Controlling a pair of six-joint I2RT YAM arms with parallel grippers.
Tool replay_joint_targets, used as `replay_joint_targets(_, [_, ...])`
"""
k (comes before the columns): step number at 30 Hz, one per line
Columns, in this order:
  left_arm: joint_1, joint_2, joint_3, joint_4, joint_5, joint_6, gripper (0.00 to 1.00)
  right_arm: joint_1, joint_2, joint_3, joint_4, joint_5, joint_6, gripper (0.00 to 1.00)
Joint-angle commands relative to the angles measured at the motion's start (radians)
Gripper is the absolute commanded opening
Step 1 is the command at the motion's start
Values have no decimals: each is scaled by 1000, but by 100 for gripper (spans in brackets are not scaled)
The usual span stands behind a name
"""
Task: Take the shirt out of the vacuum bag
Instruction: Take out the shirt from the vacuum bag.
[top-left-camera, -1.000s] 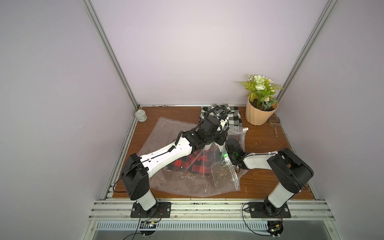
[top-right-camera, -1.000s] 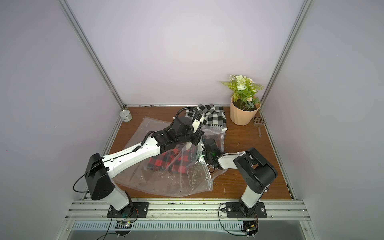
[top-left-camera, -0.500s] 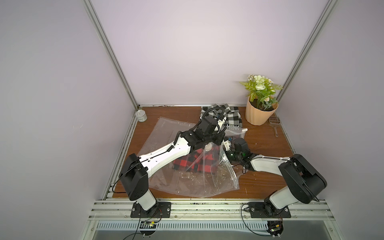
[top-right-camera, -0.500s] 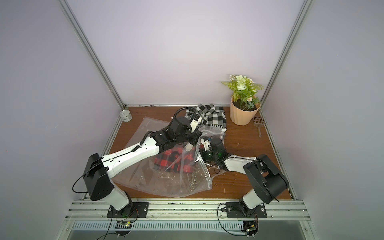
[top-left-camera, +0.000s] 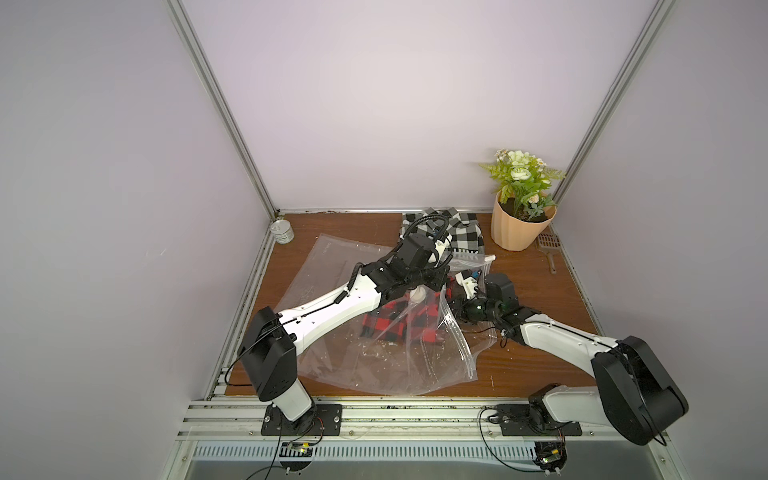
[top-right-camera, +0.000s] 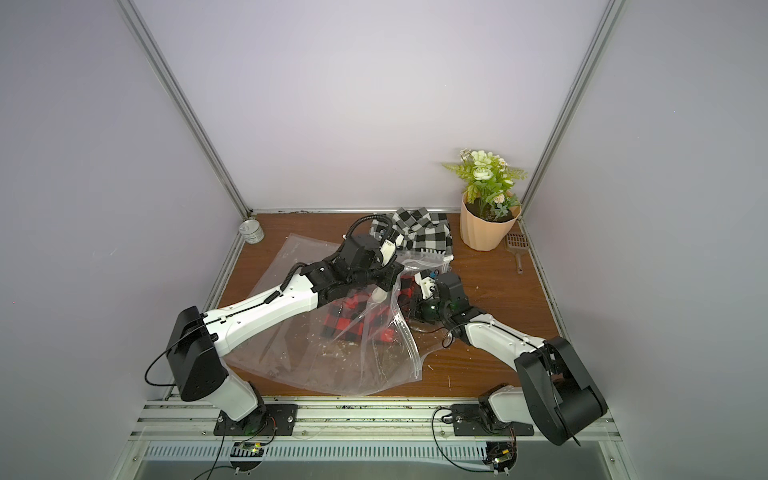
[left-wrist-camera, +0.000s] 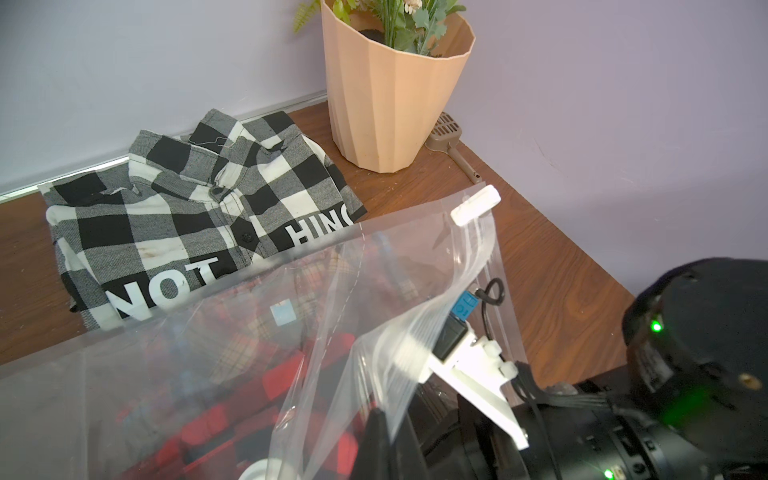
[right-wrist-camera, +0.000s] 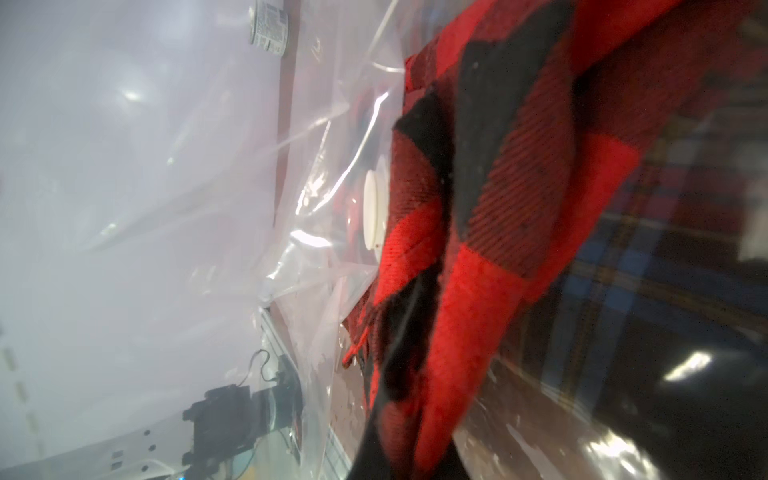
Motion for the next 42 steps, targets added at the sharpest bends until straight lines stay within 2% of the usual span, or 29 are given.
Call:
replay_joint_targets(1, [12,-14,-13,14,-11,-12,1,-20,-59,3,-35,-16,-37,0])
replay_joint_targets(26, [22,8,-56,20,-62,-35,1,-140,-292,-2,-268,25,-64,0])
replay_joint_targets(42, [31,12,-77,21,-80,-46,1,-330,-403,18,-402,28,-92,0])
